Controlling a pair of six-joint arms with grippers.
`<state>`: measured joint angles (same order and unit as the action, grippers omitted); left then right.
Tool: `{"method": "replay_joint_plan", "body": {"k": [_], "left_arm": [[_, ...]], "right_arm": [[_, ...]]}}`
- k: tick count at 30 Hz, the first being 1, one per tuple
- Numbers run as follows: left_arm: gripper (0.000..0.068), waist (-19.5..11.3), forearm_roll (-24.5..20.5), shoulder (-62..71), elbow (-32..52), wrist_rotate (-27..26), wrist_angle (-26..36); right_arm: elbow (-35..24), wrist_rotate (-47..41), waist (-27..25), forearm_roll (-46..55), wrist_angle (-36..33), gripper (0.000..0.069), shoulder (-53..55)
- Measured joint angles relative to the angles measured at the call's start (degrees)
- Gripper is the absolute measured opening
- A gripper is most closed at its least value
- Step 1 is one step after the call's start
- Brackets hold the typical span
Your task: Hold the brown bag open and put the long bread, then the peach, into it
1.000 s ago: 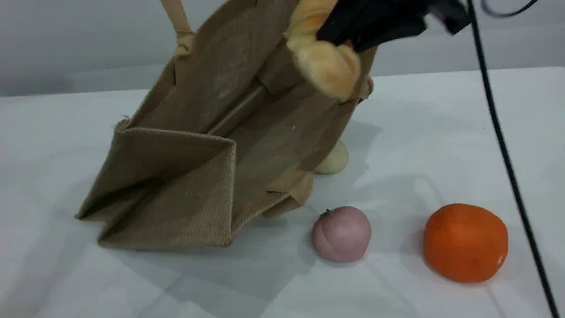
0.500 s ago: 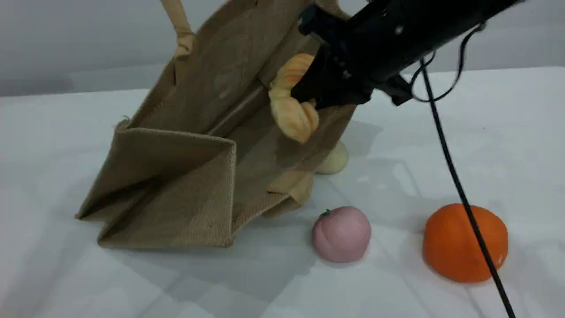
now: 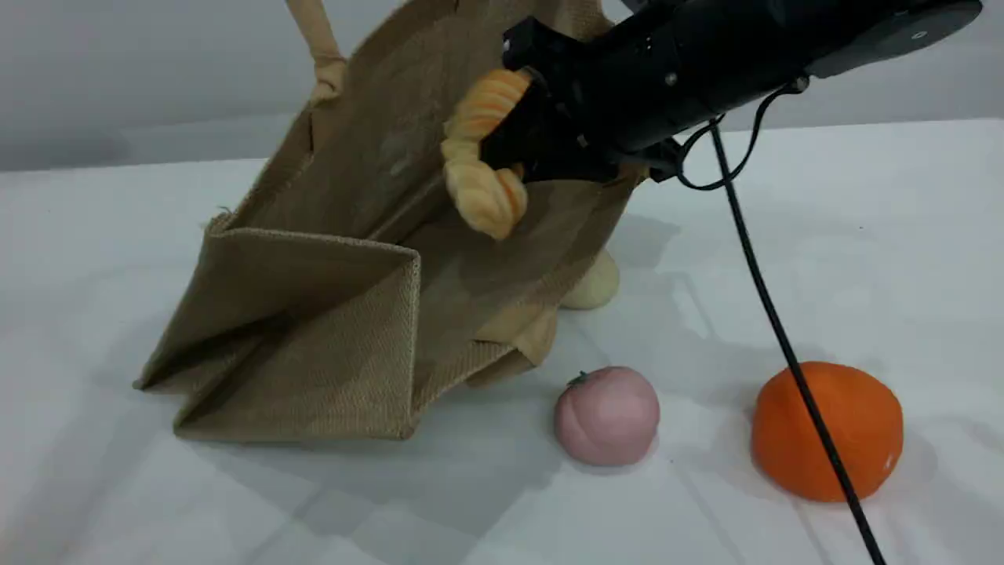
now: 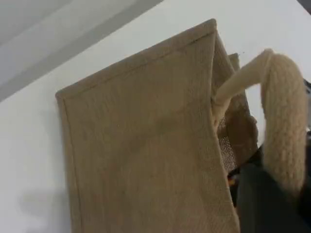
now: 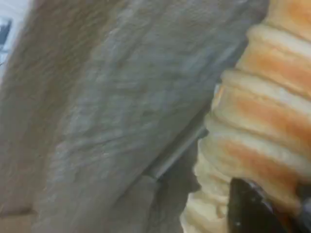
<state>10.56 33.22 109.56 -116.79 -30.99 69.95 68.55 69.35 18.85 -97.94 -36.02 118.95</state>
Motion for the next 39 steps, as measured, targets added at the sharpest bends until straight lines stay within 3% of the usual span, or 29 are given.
{"method": "replay_joint_plan", "body": {"k": [6,10,18,26,32,39], "left_arm": [[0.0088,0.0,-0.1,0.0,0.0,0.0,0.0],[0.0088,0.0,-0.2,0.0,0.0,0.0,0.0],[0.0088,0.0,-0.2,0.0,0.0,0.0,0.0],[0.0088,0.0,-0.2,0.0,0.0,0.0,0.0],[0.0088,0.0,-0.2,0.0,0.0,0.1,0.0],[0.0088,0.0,-0.3,0.0,0.0,0.2,0.0]], "right_arm": [[0.0,0.3,0.0,0.0,-3.4,0.0457,-0.1],[0.0,0.3,-0.5,2.1,-4.0,0.0539,-1.4],[0.0,-0.8,-5.8,13.3,-6.9,0.0551,-7.5],[0.0,-5.4,-11.6,34.5,-14.8,0.0551,-18.9],[-0.1,-19.2,-11.4,48.4,-16.0,0.0551,-25.3],[-0.1,-40.4,-11.4,61.7,-22.7,0.0551,-31.2]]}}
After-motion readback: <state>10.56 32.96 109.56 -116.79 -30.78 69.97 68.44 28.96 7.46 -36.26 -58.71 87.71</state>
